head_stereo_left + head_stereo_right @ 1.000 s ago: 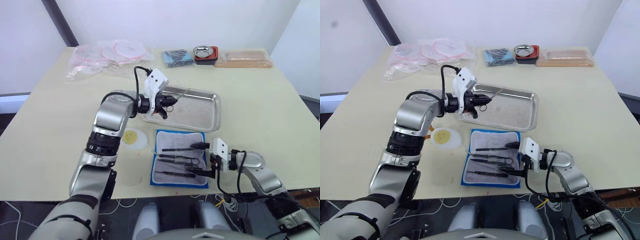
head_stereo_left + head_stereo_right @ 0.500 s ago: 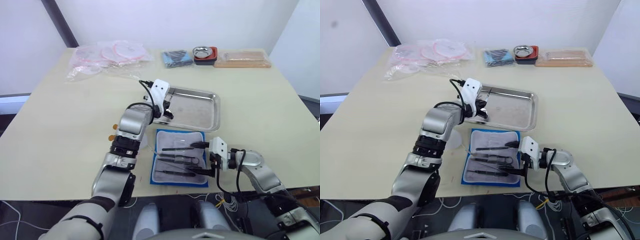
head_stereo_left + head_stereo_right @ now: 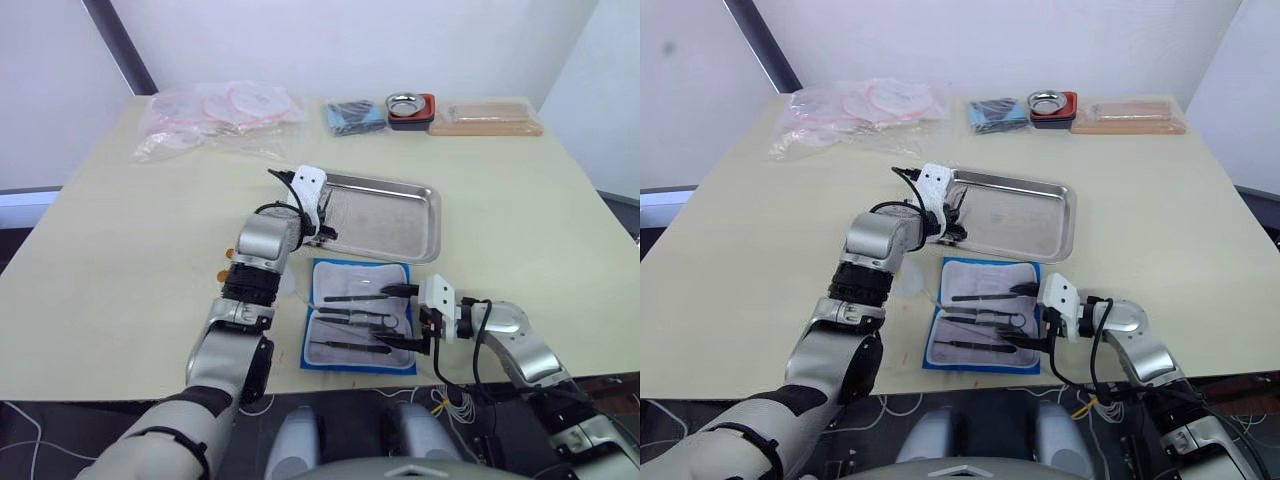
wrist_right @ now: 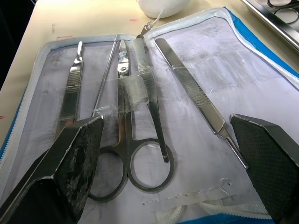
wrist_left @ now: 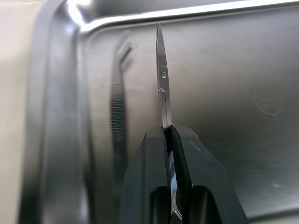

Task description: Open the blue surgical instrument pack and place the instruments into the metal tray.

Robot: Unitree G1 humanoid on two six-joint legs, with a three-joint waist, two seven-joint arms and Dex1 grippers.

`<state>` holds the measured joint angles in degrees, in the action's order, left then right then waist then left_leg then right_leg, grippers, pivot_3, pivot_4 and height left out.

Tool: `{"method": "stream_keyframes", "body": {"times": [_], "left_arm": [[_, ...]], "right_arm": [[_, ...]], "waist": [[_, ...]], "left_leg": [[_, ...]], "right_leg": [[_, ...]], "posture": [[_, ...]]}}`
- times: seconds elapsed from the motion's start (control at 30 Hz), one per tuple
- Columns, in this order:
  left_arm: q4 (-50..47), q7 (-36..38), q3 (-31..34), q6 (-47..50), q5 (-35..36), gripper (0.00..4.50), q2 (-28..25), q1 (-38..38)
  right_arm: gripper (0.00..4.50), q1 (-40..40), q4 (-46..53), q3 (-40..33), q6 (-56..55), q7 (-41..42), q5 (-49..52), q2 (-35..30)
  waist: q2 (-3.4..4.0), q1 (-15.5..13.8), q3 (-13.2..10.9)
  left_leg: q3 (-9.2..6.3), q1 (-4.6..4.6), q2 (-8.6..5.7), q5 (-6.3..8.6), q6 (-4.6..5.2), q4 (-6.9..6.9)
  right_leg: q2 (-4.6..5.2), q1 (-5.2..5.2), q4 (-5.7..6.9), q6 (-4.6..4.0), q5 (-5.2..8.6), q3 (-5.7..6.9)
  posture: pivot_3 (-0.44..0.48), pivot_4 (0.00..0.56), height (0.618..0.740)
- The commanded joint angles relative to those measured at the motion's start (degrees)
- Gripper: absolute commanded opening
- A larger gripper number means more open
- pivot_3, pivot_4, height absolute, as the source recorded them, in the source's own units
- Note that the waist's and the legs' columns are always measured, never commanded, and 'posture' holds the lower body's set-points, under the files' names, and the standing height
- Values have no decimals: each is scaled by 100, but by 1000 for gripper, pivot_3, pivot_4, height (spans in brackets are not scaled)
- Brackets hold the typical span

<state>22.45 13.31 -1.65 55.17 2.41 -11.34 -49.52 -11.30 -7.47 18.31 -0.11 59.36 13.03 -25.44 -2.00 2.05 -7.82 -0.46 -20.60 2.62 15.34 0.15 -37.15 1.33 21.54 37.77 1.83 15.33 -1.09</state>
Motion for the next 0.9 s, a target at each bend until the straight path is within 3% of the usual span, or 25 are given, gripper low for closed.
{"method": "stream_keyframes", "body": {"times": [0.03,0.23,0.4,0.8,0.9], "left_arm": [[202,-97,-10,-130,-78,58,-18,-84],[307,-144,53,-150,-24,58,14,-70],[360,-194,-15,-200,-99,1791,-17,-106],[-188,267,-278,-561,-56,1791,-176,-67],[-534,895,-492,-1135,36,1791,-371,117]], "right_arm": [[4500,407,-966,400,392,-170,-697,-161],[4500,420,-954,390,401,-196,-691,-153],[4500,424,-965,380,409,-221,-688,-143],[4500,391,-999,371,385,-245,-695,-121],[4500,409,-970,284,380,-253,-587,-84]], "waist": [[-1,0,0],[0,-1,1],[-3,1,0],[-4,4,-4],[-2,7,-5]], "left_leg": [[0,0,0,0,0,0],[0,0,-1,0,-1,0],[-3,0,-1,-1,-2,0],[-2,-2,-2,-2,-6,1],[-1,-2,-2,-3,-7,3]], "right_leg": [[0,0,0,0,0,0],[2,0,0,0,0,0],[1,0,-1,0,0,3],[3,1,-2,1,0,2],[5,1,-2,0,0,2]], "posture": [[0,150,740],[0,150,740],[0,150,740],[0,150,740],[0,150,740]]}}
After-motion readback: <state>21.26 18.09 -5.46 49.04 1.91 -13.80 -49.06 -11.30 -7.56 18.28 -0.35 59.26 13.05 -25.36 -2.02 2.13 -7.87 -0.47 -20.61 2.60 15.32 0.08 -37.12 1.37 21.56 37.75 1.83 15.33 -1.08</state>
